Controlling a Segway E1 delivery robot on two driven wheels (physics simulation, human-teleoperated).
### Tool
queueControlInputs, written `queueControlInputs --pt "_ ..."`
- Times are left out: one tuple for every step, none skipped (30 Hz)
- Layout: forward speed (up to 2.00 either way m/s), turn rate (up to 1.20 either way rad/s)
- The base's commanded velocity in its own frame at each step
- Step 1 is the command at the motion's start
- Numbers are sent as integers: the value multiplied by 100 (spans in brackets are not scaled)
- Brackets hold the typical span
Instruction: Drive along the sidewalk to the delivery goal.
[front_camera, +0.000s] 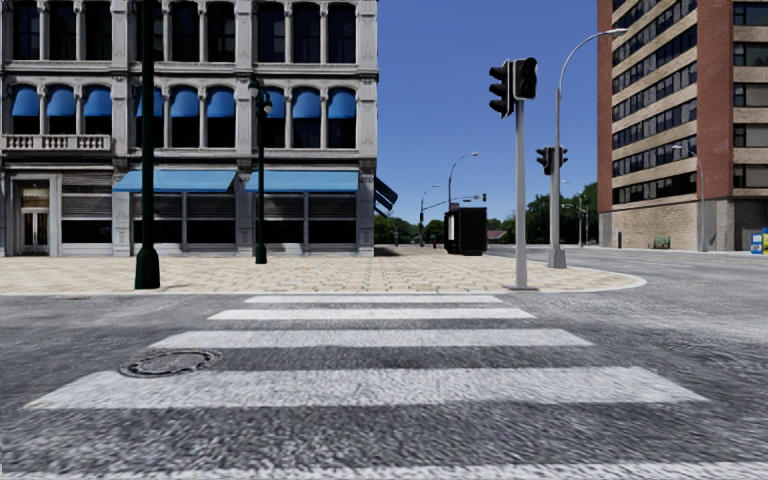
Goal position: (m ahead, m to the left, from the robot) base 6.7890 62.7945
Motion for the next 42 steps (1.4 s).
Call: queueControlInputs --pt "165 0" --pt "165 0" --pt "165 0" --pt "165 0" --pt "200 0" --pt "200 0" --pt "200 0" --pt "200 0" --pt "200 0" --pt "200 0" --pt "200 0" --pt "200 0" --pt "200 0" --pt "200 0" --pt "200 0" --pt "200 0" --pt "200 0" --pt "200 0" --pt "200 0" --pt "200 0" --pt "200 0" --pt "200 0" --pt "200 0" --pt "200 0" --pt "200 0" --pt "200 0" --pt "200 0" --pt "200 0" --pt "200 0" --pt "200 0" --pt "200 0" --pt "200 0" --pt "200 0" --pt "200 0" --pt "200 0" --pt "200 0" --pt "200 0" --pt "200 0" --pt "200 0" --pt "200 0" --pt "200 0" --pt "200 0"
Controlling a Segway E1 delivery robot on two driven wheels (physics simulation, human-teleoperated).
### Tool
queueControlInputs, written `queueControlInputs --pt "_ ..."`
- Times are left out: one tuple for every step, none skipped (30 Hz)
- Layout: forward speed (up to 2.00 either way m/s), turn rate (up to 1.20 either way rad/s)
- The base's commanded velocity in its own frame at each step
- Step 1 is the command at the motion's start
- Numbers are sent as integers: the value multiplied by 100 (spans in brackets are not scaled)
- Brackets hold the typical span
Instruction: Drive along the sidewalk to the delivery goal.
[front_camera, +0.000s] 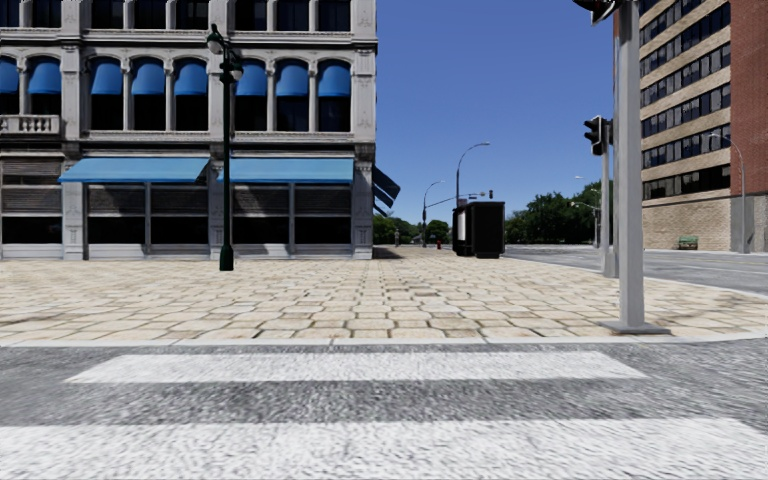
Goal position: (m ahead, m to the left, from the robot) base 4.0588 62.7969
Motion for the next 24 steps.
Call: queueControlInputs --pt "200 0" --pt "200 0" --pt "200 0" --pt "200 0" --pt "200 0" --pt "200 0" --pt "200 0" --pt "200 0" --pt "200 0" --pt "200 0" --pt "200 0" --pt "200 0" --pt "200 0" --pt "200 0" --pt "200 0" --pt "200 0" --pt "200 0" --pt "200 0" --pt "200 0" --pt "200 0" --pt "200 4" --pt "186 9" --pt "186 9" --pt "169 16"
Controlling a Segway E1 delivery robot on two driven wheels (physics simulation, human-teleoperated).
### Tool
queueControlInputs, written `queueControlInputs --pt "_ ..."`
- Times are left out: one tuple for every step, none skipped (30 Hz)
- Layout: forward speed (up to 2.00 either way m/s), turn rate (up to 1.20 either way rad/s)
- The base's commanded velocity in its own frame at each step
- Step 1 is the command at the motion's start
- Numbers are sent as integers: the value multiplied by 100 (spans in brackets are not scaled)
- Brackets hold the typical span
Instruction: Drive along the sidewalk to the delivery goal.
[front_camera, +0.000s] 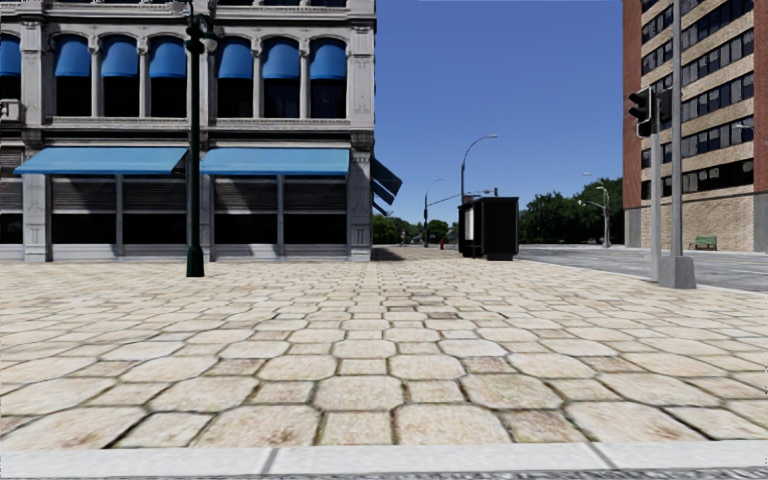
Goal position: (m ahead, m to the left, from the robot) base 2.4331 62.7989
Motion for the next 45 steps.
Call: queueControlInputs --pt "160 24" --pt "156 32" --pt "156 32" --pt "155 34" --pt "155 37" --pt "155 37" --pt "153 38" --pt "153 38" --pt "153 38" --pt "153 39" --pt "153 45" --pt "153 45" --pt "153 47" --pt "153 48" --pt "153 48" --pt "153 48" --pt "153 48" --pt "153 48" --pt "153 48" --pt "153 48" --pt "153 48" --pt "153 49" --pt "153 49" --pt "153 49" --pt "153 49" --pt "153 49" --pt "153 49" --pt "153 49" --pt "153 49" --pt "153 49" --pt "153 49" --pt "153 49" --pt "153 49" --pt "153 49" --pt "153 49" --pt "153 49" --pt "153 49" --pt "153 49" --pt "153 49" --pt "153 49" --pt "153 49" --pt "153 49" --pt "153 49" --pt "153 49" --pt "153 49"
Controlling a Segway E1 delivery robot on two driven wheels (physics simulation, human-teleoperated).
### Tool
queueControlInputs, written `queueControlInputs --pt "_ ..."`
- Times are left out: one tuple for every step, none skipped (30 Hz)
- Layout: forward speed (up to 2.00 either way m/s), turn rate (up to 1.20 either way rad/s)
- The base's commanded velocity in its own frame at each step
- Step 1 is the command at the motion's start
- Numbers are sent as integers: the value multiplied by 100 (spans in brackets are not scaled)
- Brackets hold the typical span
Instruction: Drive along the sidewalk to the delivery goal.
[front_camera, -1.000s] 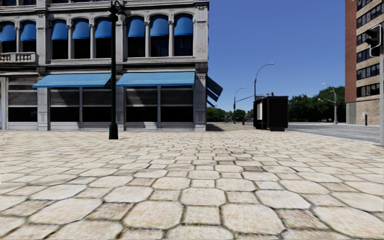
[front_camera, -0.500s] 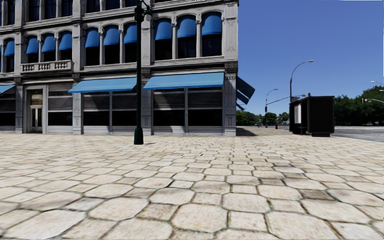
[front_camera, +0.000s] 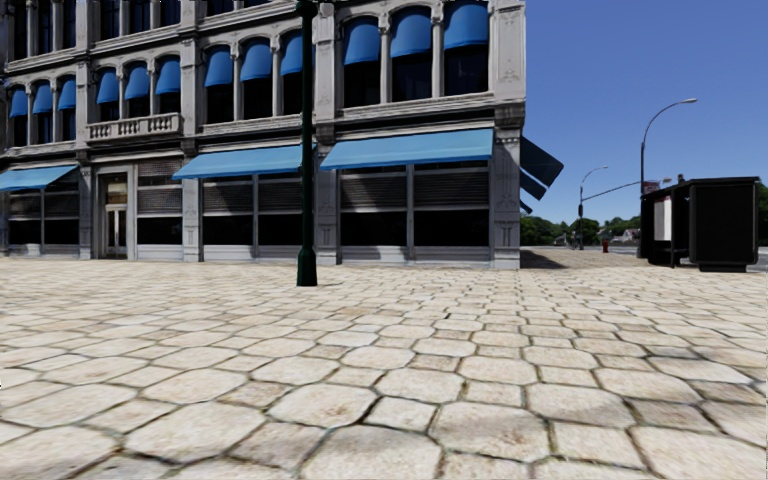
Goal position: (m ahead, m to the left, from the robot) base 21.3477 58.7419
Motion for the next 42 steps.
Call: queueControlInputs --pt "153 49" --pt "153 49" --pt "153 49" --pt "153 49" --pt "153 49" --pt "153 49" --pt "153 49" --pt "153 49" --pt "153 49" --pt "153 49" --pt "153 50" --pt "153 50" --pt "153 50" --pt "153 50" --pt "153 50" --pt "153 50" --pt "153 50" --pt "153 50" --pt "153 50" --pt "153 50" --pt "153 50" --pt "153 50" --pt "153 54" --pt "153 57" --pt "153 59" --pt "153 59" --pt "153 59" --pt "153 60" --pt "153 60" --pt "153 60" --pt "153 60" --pt "153 60" --pt "153 60" --pt "153 60" --pt "153 60" --pt "153 60" --pt "153 60" --pt "153 60" --pt "153 60" --pt "153 60" --pt "153 60" --pt "153 60"
